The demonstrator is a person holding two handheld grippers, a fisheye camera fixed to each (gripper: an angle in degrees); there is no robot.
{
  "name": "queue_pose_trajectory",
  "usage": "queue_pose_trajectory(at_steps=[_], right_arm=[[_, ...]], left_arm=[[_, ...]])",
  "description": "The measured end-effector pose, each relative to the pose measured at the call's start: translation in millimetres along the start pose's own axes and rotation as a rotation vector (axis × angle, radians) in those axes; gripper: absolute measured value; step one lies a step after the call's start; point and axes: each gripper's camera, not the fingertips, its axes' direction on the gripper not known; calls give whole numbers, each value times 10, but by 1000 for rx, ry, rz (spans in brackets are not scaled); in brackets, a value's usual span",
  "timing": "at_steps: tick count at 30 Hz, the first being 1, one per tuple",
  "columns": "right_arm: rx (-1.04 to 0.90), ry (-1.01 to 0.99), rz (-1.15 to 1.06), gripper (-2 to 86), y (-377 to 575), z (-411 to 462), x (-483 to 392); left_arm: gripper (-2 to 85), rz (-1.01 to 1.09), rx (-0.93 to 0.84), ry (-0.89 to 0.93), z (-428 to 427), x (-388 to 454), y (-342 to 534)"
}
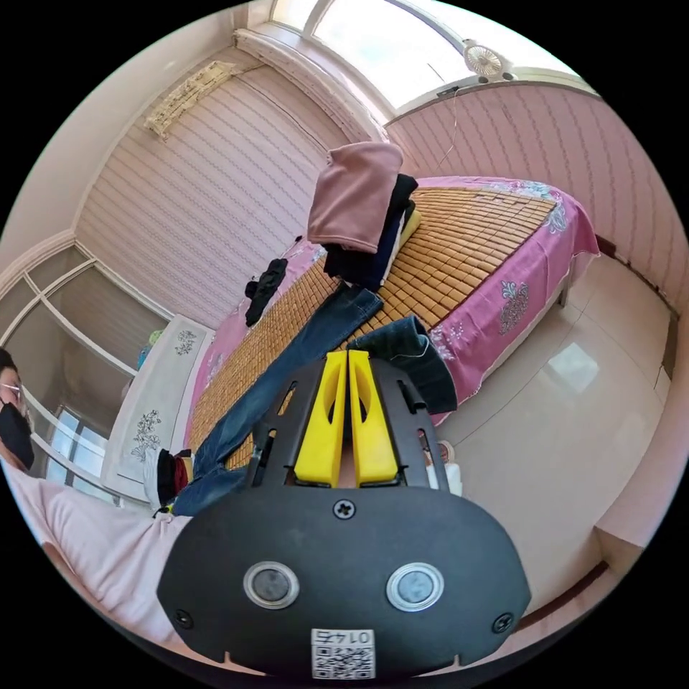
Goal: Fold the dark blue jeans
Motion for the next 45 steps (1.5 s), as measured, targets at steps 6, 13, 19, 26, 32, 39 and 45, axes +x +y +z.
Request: queue_pose_trajectory(at_steps=[6,13,19,26,32,39,45], right_arm=[[-113,199,-267,-2,-559,562,-726],[-157,184,-448,3,-1590,1568,-1544],[-188,183,-189,70,-2348,2625,-1883],[-297,312,-289,96,-1799,3170,-1757],[-496,384,-312,93,-1390,3761,-1596],[-549,508,-474,56,-1199,3786,-1648],[-591,526,-527,52,-672,3191,-1361]], left_arm=[[-8,73,48,35,-20,483,-264],[-3,206,40,-12,356,1244,-850],[52,98,50,-67,1312,1839,-1488],[54,109,26,-89,1883,2127,-1179],[39,448,-439,-260,3039,2730,-558],[-8,748,-662,-619,3719,3227,-193],[-10,742,-792,-581,3697,3113,-43]])
